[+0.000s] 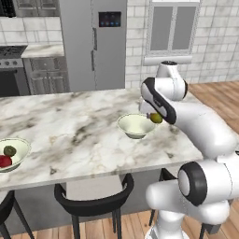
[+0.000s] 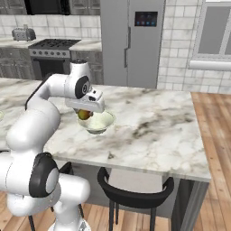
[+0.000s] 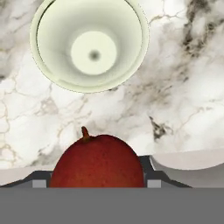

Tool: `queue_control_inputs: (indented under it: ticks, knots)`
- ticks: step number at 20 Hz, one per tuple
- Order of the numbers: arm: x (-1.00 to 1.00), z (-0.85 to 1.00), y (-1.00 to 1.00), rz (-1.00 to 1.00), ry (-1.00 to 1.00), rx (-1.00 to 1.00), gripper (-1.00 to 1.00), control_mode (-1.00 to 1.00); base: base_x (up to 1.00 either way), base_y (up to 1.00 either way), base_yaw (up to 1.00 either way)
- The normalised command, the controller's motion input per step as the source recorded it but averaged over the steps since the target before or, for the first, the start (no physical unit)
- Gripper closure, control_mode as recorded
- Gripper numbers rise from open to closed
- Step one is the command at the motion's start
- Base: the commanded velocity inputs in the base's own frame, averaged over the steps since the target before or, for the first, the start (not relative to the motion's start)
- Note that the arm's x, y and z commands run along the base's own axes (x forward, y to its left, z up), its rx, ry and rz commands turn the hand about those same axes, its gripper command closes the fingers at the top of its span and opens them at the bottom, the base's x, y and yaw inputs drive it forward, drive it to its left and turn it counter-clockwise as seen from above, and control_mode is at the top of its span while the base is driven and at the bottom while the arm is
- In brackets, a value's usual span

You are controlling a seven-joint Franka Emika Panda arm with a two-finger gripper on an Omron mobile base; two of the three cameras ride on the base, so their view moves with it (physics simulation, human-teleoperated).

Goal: Take the fruits from the plate on the dining counter and place two fruits in each bowl.

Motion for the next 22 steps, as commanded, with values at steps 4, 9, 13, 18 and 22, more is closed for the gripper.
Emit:
queue_control_inputs:
  ticks: [4,9,13,18,22]
  knots:
    - [1.0,-0.56,0.0,0.0,0.0,0.01,1.0,-1.0,0.0,0.0,0.0]
    - [0.7,-0.93,0.01,0.0,0.0,0.0,1.0,-1.0,0.0,0.0,0.0]
    - [0.59,-0.7,0.02,0.0,0.0,0.0,1.0,-1.0,0.0,0.0,0.0]
    - [0.63,-0.21,0.13,0.0,0.0,0.0,1.0,-1.0,0.0,0.0,0.0]
    - [0.42,-0.26,0.09,0.0,0.0,0.0,1.0,-1.0,0.0,0.0,0.0]
